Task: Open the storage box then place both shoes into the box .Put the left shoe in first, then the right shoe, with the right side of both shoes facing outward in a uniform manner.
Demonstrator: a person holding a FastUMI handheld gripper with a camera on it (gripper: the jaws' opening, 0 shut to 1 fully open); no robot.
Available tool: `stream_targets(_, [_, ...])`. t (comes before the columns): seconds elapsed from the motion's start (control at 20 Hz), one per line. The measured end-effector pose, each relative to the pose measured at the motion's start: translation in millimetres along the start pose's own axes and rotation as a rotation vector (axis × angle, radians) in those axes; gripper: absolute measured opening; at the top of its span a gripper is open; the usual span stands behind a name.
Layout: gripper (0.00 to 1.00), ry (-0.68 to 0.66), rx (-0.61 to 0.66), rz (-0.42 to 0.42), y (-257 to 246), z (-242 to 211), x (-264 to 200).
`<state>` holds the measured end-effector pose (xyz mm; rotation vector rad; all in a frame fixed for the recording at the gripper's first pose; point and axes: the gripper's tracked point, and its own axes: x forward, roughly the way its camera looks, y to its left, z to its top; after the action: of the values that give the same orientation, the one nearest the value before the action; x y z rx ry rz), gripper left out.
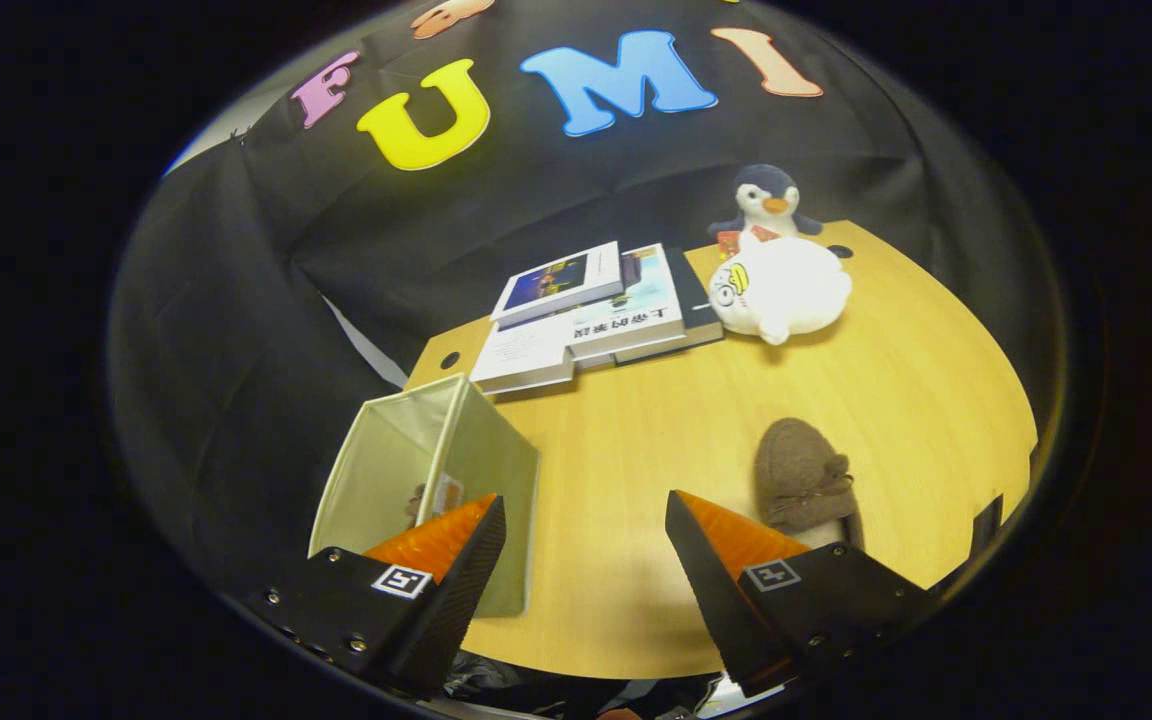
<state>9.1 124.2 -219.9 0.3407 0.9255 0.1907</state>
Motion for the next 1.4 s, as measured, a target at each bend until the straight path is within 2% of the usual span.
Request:
stream_targets(0.35, [0.98, 0.012, -0.009, -0.12, -81.4, -3.3, -8.5])
stream_targets(0.9, [0.98, 0.138, -0.08, -0.285, -181.2, -42.6, -1.1])
stream_targets(1.3, [0.98, 0.249, -0.068, -0.33, -214.6, -78.9, 20.5])
stream_targets(1.4, [0.93, 0.258, -0.042, -0.305, -210.7, -82.6, 26.4])
